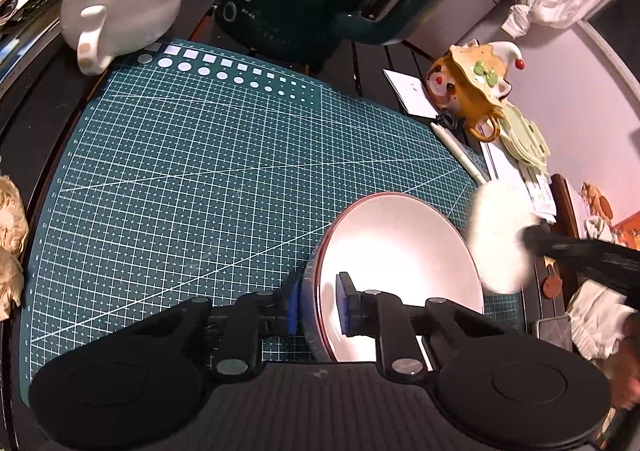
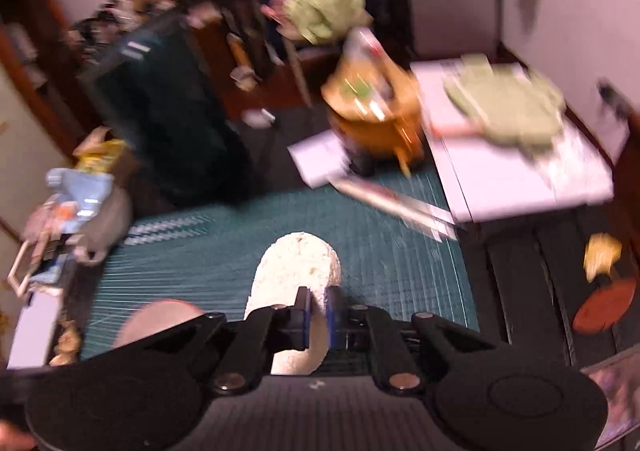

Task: Clean bowl
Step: 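Grasp the bowl rim with the left tool while the right tool grasps the white sponge, then hold the tilted bowl with the left tool while the right tool scrubs its inside with the sponge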

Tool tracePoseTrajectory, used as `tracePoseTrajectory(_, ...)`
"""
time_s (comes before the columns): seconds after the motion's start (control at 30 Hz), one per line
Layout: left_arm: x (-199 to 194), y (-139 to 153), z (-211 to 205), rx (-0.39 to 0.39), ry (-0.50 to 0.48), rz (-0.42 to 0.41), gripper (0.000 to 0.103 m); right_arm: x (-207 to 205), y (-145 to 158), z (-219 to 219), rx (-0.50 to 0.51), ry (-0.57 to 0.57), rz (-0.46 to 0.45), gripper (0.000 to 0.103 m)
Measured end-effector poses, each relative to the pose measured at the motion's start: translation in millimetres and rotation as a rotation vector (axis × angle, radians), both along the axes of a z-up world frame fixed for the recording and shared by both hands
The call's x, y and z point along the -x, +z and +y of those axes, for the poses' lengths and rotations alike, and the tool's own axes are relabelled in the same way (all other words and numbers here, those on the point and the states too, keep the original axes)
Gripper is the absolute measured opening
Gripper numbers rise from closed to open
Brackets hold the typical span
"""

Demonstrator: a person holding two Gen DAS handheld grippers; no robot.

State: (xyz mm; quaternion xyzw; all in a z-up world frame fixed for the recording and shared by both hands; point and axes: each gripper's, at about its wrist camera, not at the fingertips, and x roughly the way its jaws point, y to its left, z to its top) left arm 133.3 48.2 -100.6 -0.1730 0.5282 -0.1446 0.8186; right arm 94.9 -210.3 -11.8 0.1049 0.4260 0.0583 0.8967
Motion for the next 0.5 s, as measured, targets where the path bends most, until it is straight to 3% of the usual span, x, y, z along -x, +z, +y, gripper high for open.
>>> tracePoseTrajectory(0.13, 1, -1, 1, 0.006, 0.016, 0.003, 0.011, 12, 14, 37, 0.078, 0.121, -0.01, 0.007)
tracePoseTrajectory(0.27, 3, 0, -1, -0.002, 0.023, -0.005, 0.011, 10, 2, 73, 0.143, 0.206, 0.023, 0.007)
tracePoseTrajectory(0.43, 2, -2, 2, 0.023, 0.032, 0.001, 0.011, 9, -10, 96, 0.194, 0.255, 0.013, 0.012)
tracePoseTrajectory(0.5, 2, -3, 3, 0.027, 0.032, 0.002, 0.011, 7, -14, 93, 0.171, 0.255, 0.008, 0.013)
